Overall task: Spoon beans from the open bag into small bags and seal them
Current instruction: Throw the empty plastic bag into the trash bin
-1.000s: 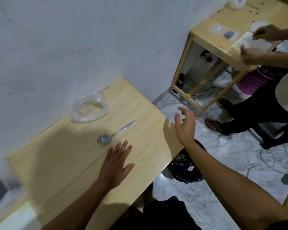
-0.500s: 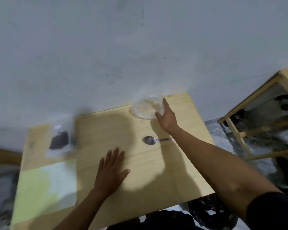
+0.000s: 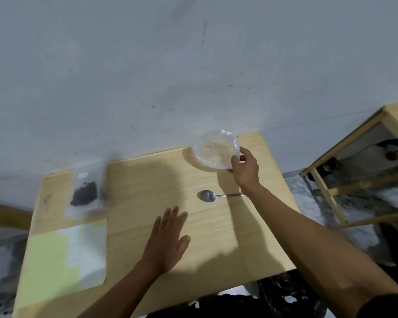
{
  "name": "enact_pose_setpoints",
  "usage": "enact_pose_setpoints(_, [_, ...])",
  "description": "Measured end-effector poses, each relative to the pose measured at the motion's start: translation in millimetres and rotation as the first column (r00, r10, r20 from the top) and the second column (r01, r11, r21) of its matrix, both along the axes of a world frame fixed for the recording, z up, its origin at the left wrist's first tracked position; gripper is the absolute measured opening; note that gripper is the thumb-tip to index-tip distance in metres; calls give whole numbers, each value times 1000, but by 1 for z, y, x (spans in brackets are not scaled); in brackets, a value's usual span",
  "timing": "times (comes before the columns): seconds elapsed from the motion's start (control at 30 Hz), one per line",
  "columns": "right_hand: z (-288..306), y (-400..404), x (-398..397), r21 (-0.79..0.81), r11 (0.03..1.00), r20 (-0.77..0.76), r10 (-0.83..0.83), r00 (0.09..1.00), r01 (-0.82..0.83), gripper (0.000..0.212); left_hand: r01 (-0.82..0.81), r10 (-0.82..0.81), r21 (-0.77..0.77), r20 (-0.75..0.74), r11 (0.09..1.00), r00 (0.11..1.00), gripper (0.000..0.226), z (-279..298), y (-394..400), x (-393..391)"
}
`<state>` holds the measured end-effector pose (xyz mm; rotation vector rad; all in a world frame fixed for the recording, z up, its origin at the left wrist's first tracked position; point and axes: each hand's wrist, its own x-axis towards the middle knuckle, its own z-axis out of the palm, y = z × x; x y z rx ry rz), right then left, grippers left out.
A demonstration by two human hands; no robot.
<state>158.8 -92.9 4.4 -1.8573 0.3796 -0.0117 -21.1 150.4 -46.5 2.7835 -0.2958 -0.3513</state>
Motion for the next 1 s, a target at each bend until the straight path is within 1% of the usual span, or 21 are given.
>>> enact_pose_setpoints(0.07, [4, -20, -14, 49, 997, 7, -63, 998, 62, 35, 77, -77, -5, 25, 997, 997, 66, 4, -18, 8])
enact_pose_setpoints(0.17, [9, -57, -40, 92, 980, 11, -181, 983, 179, 32, 225, -226, 31, 49, 974, 973, 62, 5, -53, 21])
enact_pose_setpoints(0.33, [14, -130, -102, 93, 913, 43, -403, 914, 398, 39, 439, -439, 18, 81, 898, 895, 62, 0, -119, 37])
enact_pose_setpoints(0.4, [12, -159, -133, 107, 840, 25, -536, 844, 531, 38, 503, -503, 14, 87, 864, 860, 64, -1, -145, 39])
enact_pose_setpoints(0.43, [9, -172, -149, 112, 783, 12, -617, 787, 612, 37, 528, -528, 14, 81, 849, 846, 64, -3, -157, 39])
enact_pose_setpoints(0.5, [2, -194, -183, 109, 631, -18, -771, 636, 768, 37, 552, -552, 20, 62, 834, 832, 66, -10, -175, 37])
enact_pose_setpoints(0.57, [-11, -209, -217, 75, 504, -74, -858, 509, 861, 37, 537, -537, 10, 23, 844, 843, 68, -20, -185, 36])
enact_pose_setpoints(0.63, [-30, -218, -248, -8, 427, -142, -896, 421, 904, 35, 538, -538, -6, 7, 843, 843, 70, -28, -188, 34])
enact_pose_setpoints(0.7, [-49, -224, -274, -81, 379, -215, -910, 355, 922, 36, 546, -546, -9, 17, 837, 837, 72, -31, -188, 33])
enact_pose_setpoints(0.83, [-80, -221, -311, -82, 280, -392, -891, 227, 957, 37, 536, -536, 13, 20, 844, 844, 75, -32, -190, 33])
enact_pose_setpoints(0.9, [-96, -216, -323, -101, 268, -448, -872, 197, 958, 36, 530, -531, 29, 17, 847, 847, 75, -33, -190, 33])
enact_pose_setpoints(1.0, [-112, -210, -333, -92, 268, -509, -840, 186, 959, 39, 542, -543, 20, 15, 840, 840, 76, -34, -189, 34])
